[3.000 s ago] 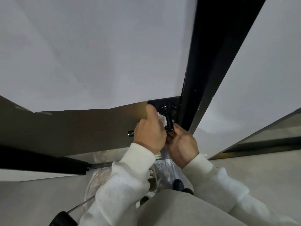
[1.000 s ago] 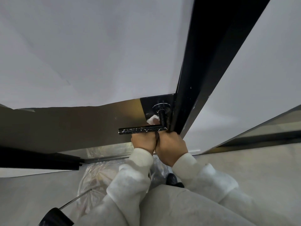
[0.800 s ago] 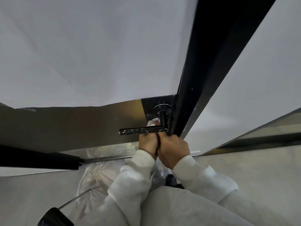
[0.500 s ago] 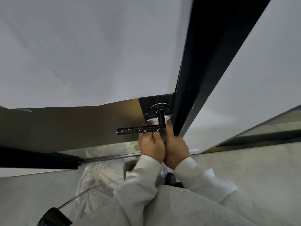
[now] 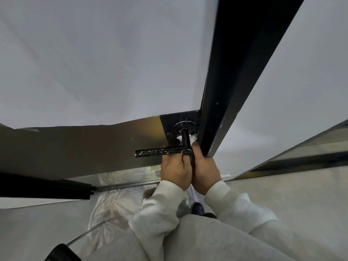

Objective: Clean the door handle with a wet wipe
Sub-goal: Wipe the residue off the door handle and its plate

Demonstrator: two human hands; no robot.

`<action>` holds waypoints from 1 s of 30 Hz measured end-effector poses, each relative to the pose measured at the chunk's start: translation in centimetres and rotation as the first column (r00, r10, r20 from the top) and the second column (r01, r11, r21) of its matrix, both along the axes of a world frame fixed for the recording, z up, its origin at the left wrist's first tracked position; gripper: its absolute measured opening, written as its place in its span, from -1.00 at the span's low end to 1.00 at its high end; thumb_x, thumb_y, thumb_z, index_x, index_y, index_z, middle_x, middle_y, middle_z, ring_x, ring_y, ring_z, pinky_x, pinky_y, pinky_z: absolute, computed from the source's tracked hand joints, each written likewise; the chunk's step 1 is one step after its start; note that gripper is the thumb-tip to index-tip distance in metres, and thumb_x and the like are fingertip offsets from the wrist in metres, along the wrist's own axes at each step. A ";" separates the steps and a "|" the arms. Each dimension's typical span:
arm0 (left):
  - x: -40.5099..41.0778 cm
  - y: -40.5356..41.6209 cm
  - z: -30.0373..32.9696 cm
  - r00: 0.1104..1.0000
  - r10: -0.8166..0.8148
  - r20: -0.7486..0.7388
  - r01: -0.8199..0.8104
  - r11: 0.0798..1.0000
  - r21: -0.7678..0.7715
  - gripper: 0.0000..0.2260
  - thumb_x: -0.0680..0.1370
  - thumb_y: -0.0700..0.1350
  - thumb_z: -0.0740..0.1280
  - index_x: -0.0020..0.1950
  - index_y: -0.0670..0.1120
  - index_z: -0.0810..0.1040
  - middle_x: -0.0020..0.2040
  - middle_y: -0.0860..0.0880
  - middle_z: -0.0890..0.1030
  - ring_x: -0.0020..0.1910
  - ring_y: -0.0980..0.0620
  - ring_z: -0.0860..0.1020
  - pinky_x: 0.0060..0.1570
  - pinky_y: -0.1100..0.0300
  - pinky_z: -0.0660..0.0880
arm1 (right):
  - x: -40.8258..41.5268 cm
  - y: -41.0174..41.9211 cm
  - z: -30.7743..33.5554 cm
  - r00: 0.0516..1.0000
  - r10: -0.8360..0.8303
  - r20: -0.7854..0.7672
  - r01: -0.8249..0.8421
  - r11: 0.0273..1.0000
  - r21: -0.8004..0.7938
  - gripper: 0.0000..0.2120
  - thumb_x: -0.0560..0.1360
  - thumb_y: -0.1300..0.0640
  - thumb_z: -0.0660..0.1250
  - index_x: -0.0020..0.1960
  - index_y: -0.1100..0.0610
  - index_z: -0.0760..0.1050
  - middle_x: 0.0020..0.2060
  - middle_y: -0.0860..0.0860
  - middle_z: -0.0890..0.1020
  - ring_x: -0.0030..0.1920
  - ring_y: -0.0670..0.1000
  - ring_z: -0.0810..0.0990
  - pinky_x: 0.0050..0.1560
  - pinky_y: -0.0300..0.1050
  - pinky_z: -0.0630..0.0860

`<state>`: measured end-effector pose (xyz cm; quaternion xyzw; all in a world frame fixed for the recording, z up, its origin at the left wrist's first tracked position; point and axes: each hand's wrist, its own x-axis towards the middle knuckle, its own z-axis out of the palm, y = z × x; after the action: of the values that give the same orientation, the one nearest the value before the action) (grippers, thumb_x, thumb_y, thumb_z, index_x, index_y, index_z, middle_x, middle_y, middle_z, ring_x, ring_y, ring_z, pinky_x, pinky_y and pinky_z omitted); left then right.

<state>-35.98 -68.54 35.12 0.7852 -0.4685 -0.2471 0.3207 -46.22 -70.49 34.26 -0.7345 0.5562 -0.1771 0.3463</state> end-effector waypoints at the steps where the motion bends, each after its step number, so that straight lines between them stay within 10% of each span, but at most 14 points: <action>1: 0.4 0.2 -0.1 1.000 0.021 -0.015 -0.021 1.000 -0.019 -0.64 0.53 -0.01 0.08 -0.11 -0.13 0.64 -0.05 -0.16 0.66 0.03 -0.16 0.49 0.15 0.06 0.36 | 0.1 -0.1 0.1 1.000 0.023 -0.015 -0.023 1.000 0.005 -0.47 0.56 -0.06 0.20 0.50 -0.10 0.16 -0.11 0.16 0.65 -0.13 0.23 0.65 -0.10 0.02 0.59; 8: 1.7 1.3 0.0 0.981 0.150 -0.119 -0.173 0.961 -0.217 -0.59 0.50 0.08 0.15 -0.25 -0.17 0.64 -0.28 -0.01 0.59 -0.09 -0.11 0.54 0.01 0.07 0.47 | 2.0 -0.5 0.6 0.975 0.130 0.178 -0.126 0.991 -0.036 -0.81 0.51 0.08 0.26 0.03 0.10 0.59 -0.16 0.06 0.67 -0.21 0.07 0.58 -0.21 -0.13 0.48; 14: 2.3 1.2 0.5 0.990 0.078 -0.117 -0.110 0.948 -0.298 -0.56 0.65 -0.09 0.20 0.55 0.08 0.35 0.24 0.16 0.53 0.19 0.31 0.48 0.25 0.48 0.32 | 2.7 -0.8 1.0 0.964 0.261 0.044 -0.258 0.964 -0.068 -0.70 0.52 -0.03 0.19 0.22 -0.05 0.49 0.00 0.02 0.69 -0.02 0.11 0.66 0.00 0.03 0.61; 19: 3.0 1.9 -1.8 0.998 0.056 -0.004 -0.056 0.985 -0.163 -0.63 0.62 0.01 0.12 0.13 -0.13 0.66 0.08 -0.12 0.62 0.09 -0.08 0.55 0.19 0.00 0.50 | 2.5 0.1 0.0 0.967 0.255 -0.017 -0.255 0.966 -0.031 -0.65 0.57 -0.04 0.24 0.33 -0.12 0.31 0.06 0.03 0.66 0.00 0.15 0.66 0.04 0.10 0.63; 23: 3.1 1.9 -1.6 0.999 0.054 -0.009 -0.055 0.977 -0.205 -0.58 0.60 0.06 0.12 0.10 -0.15 0.67 0.06 -0.13 0.65 0.09 -0.13 0.58 0.11 0.35 0.36 | 2.5 0.0 0.0 0.974 0.221 0.055 -0.217 0.974 -0.068 -0.67 0.54 0.01 0.23 0.30 -0.05 0.39 0.01 0.04 0.67 -0.03 0.14 0.64 -0.01 0.04 0.62; 27: 3.5 1.0 -0.3 0.997 0.044 -0.058 -0.062 0.935 -0.351 -0.62 0.62 -0.05 0.26 0.43 -0.06 0.53 0.21 0.01 0.59 0.18 0.28 0.53 0.19 0.49 0.33 | 2.9 -0.5 0.9 0.975 0.195 0.106 -0.181 0.975 -0.130 -0.70 0.50 0.11 0.24 0.21 0.07 0.51 -0.10 0.08 0.68 -0.12 0.16 0.62 -0.12 0.00 0.58; 30: 3.4 1.4 -1.3 0.995 0.091 -0.048 -0.102 0.918 -0.383 -0.66 0.60 0.04 0.24 0.24 -0.07 0.66 0.09 -0.03 0.67 0.05 0.26 0.55 0.11 0.20 0.51 | 2.7 -0.2 0.9 0.944 0.130 0.303 -0.104 0.990 -0.101 -0.83 0.51 0.23 0.29 0.05 0.10 0.59 -0.18 0.01 0.65 -0.19 -0.05 0.61 -0.12 -0.25 0.53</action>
<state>-32.53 -67.15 33.87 0.7256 -0.4638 -0.1455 0.4870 -43.55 -70.67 35.12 -0.7431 0.4429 -0.2919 0.4079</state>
